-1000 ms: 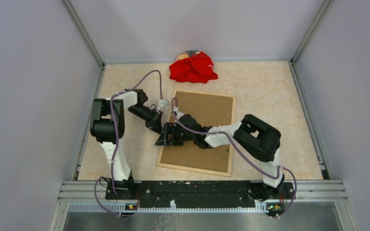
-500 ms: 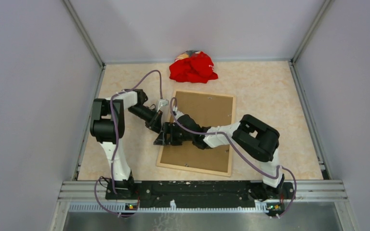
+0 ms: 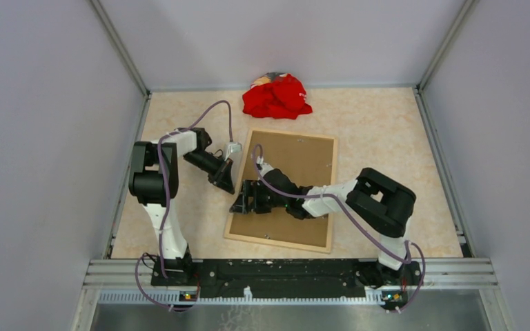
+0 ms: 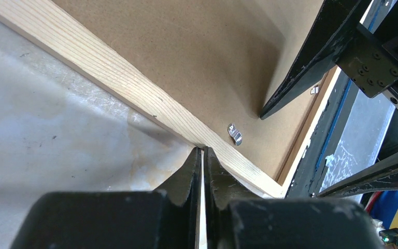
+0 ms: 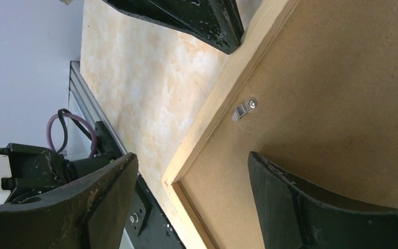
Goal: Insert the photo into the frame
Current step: Install the photo frame at the center of the board.
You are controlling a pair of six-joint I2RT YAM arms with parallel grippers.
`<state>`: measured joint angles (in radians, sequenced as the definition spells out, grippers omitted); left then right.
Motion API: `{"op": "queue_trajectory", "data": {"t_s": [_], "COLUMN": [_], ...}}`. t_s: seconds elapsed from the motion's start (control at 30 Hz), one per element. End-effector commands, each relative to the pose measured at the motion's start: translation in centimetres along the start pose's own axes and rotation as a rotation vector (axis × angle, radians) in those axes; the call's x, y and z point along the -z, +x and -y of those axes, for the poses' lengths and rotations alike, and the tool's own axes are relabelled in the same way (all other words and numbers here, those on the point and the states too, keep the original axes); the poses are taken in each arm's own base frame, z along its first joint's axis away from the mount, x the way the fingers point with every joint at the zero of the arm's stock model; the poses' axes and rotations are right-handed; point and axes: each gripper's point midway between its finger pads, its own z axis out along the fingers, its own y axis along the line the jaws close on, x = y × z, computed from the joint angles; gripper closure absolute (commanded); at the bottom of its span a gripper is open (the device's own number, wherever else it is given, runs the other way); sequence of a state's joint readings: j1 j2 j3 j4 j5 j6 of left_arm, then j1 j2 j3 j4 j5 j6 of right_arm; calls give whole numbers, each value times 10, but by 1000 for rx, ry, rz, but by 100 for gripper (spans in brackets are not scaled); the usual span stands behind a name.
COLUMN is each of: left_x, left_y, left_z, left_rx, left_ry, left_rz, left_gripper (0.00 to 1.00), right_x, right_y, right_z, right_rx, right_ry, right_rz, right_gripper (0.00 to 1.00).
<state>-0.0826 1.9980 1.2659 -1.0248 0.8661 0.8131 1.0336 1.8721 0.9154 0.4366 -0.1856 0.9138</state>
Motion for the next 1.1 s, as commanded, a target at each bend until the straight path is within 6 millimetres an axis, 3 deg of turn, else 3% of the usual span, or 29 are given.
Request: {"op": "queue_trajectory", "data": {"t_s": [0.0, 0.37, 1.07], "left_x": [0, 0, 0], "left_y": [0, -1, 1], "left_z": [-8, -7, -6], "left_rx": [-76, -79, -85], "left_ry": [-45, -45, -42], "left_rz": [-7, -8, -11], "left_gripper": [92, 92, 92], "right_x": [2, -23, -35], "right_y": [5, -8, -5], "right_z": [8, 5, 12], "right_rx": [-4, -2, -60], "right_ry": [27, 41, 60], "right_rz": [5, 24, 20], "right_gripper": [22, 22, 24]}}
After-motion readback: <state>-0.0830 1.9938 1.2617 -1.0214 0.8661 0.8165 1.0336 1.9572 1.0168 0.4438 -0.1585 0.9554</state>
